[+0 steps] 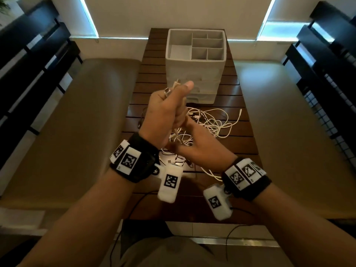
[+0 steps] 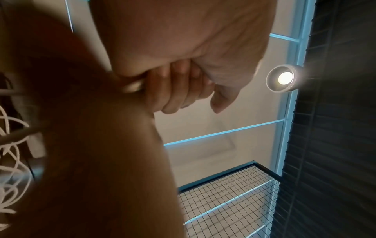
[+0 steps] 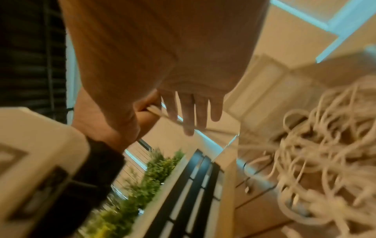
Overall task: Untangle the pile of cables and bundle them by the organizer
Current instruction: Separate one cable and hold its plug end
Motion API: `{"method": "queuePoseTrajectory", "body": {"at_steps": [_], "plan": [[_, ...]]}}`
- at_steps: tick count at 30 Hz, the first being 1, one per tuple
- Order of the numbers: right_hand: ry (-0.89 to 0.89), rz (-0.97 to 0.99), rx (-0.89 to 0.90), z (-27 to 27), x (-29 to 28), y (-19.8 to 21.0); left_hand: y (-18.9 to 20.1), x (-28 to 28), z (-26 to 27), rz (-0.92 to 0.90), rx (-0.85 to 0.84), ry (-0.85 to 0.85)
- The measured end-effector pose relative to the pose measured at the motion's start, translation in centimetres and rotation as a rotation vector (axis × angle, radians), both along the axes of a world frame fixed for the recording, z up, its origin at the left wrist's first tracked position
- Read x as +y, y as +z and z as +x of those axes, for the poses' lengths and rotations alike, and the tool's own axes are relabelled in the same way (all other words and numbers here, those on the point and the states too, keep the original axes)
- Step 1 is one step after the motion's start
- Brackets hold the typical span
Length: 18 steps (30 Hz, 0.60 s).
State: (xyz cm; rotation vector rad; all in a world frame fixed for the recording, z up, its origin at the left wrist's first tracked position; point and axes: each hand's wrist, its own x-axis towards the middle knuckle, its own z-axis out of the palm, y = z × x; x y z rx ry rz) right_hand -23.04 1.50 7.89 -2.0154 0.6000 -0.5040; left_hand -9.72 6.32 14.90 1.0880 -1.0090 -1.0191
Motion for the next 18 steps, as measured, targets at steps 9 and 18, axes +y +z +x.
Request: {"method": "queuePoseTrajectory", "body": {"at_steps": [9,18], "plan": [[-0.137,-0.003,-0.098,0.6,2.5,-3.9,1.2,0.2,0.7,0.029,0.095,-0.025],[0.088,0.293,0.477,-4.3,4.9,-12.1,6.5,0.1,3.3,-0.064,0.028,-0.022]]}}
